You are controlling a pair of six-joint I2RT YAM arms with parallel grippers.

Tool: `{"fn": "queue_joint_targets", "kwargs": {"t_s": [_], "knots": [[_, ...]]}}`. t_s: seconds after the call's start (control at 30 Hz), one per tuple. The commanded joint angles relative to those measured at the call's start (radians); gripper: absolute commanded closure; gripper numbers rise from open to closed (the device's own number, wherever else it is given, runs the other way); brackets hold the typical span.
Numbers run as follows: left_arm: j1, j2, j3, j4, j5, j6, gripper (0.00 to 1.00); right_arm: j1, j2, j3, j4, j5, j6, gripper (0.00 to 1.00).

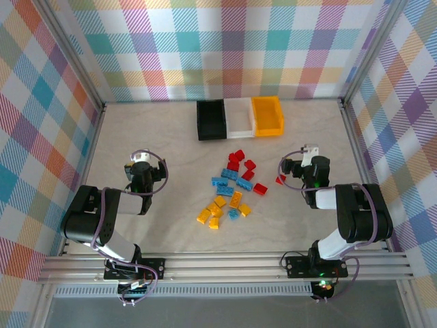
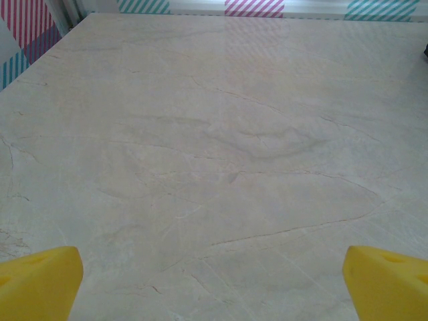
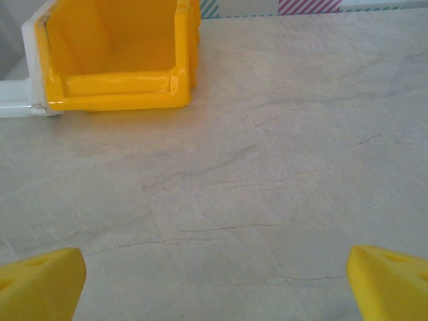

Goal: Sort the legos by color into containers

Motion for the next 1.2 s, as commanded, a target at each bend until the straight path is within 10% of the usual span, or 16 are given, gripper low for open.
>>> {"fn": "queue_joint_targets", "kwargs": {"t_s": [0.0,0.87,1.03,1.17], "knots": [[0.009,0.004,0.018,-0.006,0.008,-0.008,0.0,-0.005,-0.017,0.008,0.008,-0.02,0.012,0.0],[-0.001,-0.04,0.005,-0.016,-0.019,-0.003,0.0,0.02,-0.219,0.075,-0.271,-0.01,-0.017,0.0],[-0.032,-0.14,0.27,-0.57,-0.151,-0.005,0.0,0.022,-0.298,0.12,-0.383,-0.038,0.02,0.0],[-0.035,-0.21,0.274,-0.65,-0.182,-0.077,0.0,0.028,-0.363,0.187,-0.523,-0.052,0.092,0.0]]}}
